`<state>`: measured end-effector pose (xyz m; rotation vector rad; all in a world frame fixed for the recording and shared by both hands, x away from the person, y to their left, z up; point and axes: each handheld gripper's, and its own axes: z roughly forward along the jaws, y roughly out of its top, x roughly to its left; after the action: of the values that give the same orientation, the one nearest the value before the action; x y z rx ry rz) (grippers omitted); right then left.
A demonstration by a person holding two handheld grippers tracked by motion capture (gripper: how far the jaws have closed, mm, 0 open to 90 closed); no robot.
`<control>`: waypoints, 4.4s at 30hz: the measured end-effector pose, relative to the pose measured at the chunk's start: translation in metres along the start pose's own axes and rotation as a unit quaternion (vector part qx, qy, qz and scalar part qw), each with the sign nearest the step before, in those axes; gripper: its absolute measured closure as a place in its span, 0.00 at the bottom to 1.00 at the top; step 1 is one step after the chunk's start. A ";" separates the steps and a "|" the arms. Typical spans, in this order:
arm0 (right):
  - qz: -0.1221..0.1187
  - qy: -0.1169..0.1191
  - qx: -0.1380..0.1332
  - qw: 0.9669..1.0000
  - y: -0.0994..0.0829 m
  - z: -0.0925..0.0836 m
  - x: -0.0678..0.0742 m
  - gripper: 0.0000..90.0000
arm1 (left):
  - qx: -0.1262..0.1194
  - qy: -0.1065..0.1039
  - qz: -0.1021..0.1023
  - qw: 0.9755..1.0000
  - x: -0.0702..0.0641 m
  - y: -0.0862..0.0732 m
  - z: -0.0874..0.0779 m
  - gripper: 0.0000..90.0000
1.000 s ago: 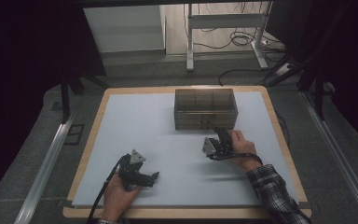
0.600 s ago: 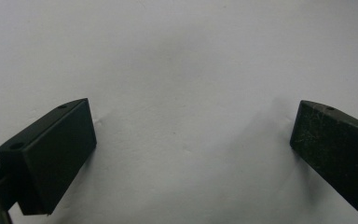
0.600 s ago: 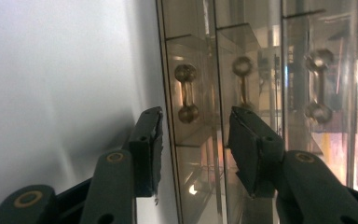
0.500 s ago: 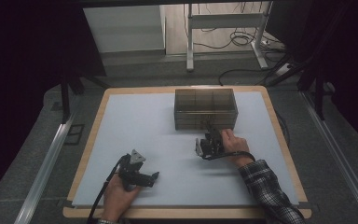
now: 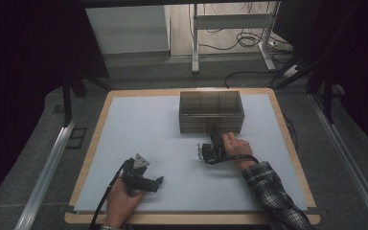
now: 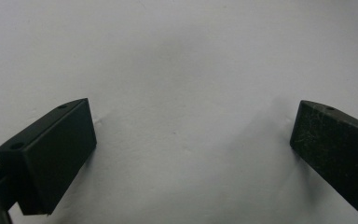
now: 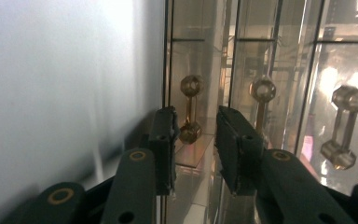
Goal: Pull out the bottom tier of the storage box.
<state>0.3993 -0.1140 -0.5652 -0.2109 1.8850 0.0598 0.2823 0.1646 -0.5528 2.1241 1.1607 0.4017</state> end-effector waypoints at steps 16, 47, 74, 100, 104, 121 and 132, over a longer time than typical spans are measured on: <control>0.013 0.019 0.000 1.000 0.000 0.001 0.004 0.89 | 0.000 0.000 0.000 1.000 0.000 0.000 0.000 0.00; 0.021 0.003 -0.017 1.000 -0.003 -0.032 0.012 0.89 | 0.000 0.000 0.000 1.000 0.000 0.000 0.000 0.00; 0.080 0.061 -0.039 0.994 -0.014 -0.048 -0.003 0.76 | 0.000 0.000 0.000 1.000 0.000 0.000 0.000 0.00; 0.201 0.213 -0.103 0.950 -0.040 -0.048 -0.050 0.67 | 0.000 0.000 0.001 1.000 0.000 0.000 0.000 0.00; 0.237 0.249 -0.116 0.932 -0.049 -0.045 -0.061 0.66 | 0.000 0.000 0.002 1.000 0.000 0.000 0.000 0.00; 0.264 0.370 -0.123 0.882 -0.085 -0.011 -0.089 0.71 | 0.000 0.000 0.000 1.000 0.000 0.000 0.000 0.00; 0.241 0.442 -0.121 0.855 -0.102 0.018 -0.087 0.84 | 0.000 0.000 0.000 1.000 0.000 0.000 0.000 0.00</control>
<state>0.4602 -0.2010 -0.4819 0.1046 2.8181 0.6424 0.2824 0.1646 -0.5527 2.1245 1.1604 0.4013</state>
